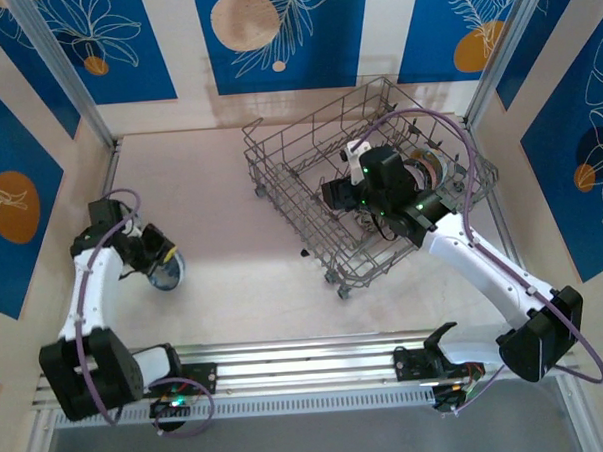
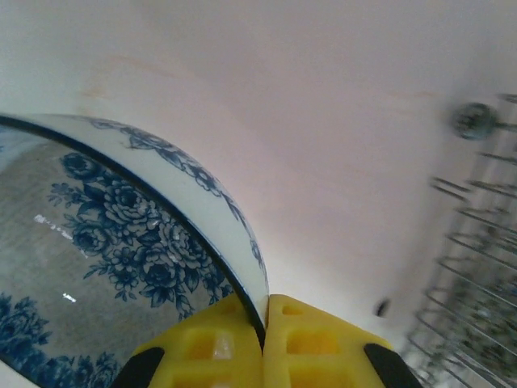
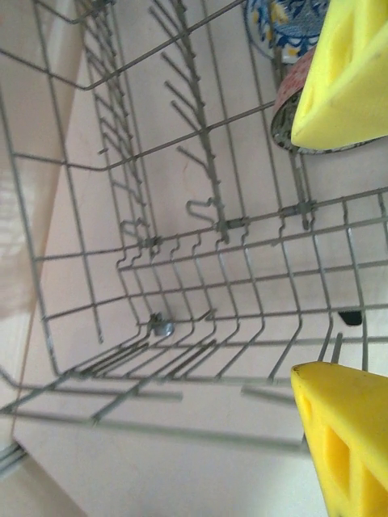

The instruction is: Load the bowls into the dish rack

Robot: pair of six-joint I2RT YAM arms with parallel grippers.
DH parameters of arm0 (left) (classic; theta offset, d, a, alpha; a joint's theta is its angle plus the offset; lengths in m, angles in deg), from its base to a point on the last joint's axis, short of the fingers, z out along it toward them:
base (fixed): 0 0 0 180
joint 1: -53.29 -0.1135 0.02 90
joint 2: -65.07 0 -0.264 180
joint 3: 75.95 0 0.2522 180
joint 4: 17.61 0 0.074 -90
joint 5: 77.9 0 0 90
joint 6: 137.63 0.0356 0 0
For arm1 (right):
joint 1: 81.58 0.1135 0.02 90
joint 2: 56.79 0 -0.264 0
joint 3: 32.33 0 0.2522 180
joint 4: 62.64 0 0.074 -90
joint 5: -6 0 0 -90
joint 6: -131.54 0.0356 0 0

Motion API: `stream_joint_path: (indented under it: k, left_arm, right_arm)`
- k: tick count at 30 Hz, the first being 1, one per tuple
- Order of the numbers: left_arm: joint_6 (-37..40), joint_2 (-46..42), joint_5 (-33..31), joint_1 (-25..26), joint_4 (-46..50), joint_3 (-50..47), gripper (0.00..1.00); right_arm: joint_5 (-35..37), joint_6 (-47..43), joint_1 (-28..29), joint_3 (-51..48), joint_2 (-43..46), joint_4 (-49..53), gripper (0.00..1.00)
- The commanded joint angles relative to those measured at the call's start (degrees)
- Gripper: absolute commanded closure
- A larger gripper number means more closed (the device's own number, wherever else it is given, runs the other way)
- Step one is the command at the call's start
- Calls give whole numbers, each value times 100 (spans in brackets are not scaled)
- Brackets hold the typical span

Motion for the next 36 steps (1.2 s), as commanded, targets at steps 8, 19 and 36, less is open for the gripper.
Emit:
stream_joint_path:
  k: [8,19,36]
  left_arm:
    - [-2484,-753,-1213,1832,-1468,1093,100]
    - [-3067,-275,-2496,3489,-2140,1703,100]
    - [-3414,-342,-3011,4055,-2225,1714,100]
  right_arm:
    - [401,-46,1217,808,-440,-27,31]
    - [394,161,2489,1155,-1352,-1187,33]
    - [2470,826,2714,1399,-2444,-1975,44]
